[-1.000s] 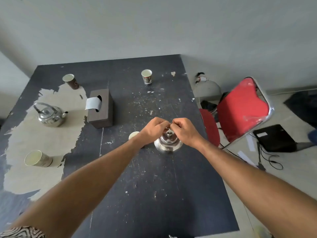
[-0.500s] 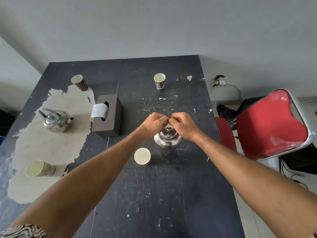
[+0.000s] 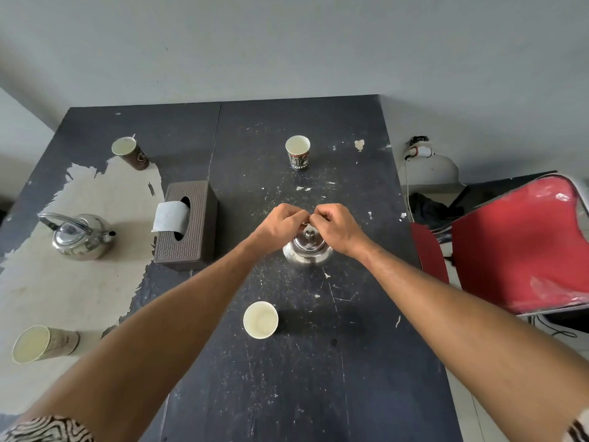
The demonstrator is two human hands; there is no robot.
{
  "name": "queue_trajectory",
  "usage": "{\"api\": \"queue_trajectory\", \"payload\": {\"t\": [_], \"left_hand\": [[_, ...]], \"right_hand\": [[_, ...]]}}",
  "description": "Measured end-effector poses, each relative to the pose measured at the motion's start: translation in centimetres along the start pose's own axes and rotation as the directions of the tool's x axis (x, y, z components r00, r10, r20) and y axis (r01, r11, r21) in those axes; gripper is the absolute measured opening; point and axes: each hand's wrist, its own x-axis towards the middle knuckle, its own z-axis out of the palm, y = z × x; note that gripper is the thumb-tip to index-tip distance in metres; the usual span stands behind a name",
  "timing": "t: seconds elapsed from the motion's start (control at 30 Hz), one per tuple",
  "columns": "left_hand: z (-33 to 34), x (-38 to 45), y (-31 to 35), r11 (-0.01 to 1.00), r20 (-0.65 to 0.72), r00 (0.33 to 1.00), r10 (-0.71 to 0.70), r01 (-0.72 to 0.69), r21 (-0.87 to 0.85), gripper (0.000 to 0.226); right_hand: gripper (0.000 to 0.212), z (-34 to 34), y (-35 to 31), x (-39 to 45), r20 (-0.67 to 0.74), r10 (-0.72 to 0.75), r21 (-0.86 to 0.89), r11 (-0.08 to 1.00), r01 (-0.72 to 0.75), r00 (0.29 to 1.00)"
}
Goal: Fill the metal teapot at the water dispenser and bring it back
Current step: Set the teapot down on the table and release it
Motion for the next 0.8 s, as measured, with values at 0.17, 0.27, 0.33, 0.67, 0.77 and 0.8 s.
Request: {"api": "queue_trajectory", "payload": {"t": [0.17,0.27,0.33,0.67,0.77,0.8], "left_hand": [[-0.5,1.2,-1.2,0.999,-0.022,0.999,-0.035,0.034,-0.018,0.029],[-0.6,1.9,-2.0,0.999,-0.029,0.999,-0.044,0.043,-0.025,0.029],[-0.6,2.1,-2.6,0.998,-0.034,0.997,-0.063,0.063,-0.022,0.028],[-0.5,1.8,-3.1,0.994,-0.001,0.994,-0.108,0.108,-0.022,0.030],[-0.9,1.4,-2.9,0.995,-0.012,0.996,-0.085,0.086,0.051,0.029],[-1.1,1.3,-2.8,0.995,-0.007,0.997,-0.076,0.076,0.068,0.027]], "right_hand": [[0.035,1.1,0.7,1.8,0.002,0.009,0.003,1.000,-0.009,1.000],[0.034,1.8,1.4,2.7,0.005,0.028,0.008,1.000,-0.028,1.000],[0.033,2.3,2.1,3.0,0.015,0.046,0.001,0.999,-0.046,0.999],[0.026,2.7,3.6,2.7,0.013,0.085,-0.057,0.995,-0.084,0.996],[0.022,2.2,3.3,2.3,0.001,0.072,-0.105,0.992,-0.072,0.997],[0.024,2.0,3.3,2.2,0.003,0.072,-0.111,0.991,-0.071,0.997]]}}
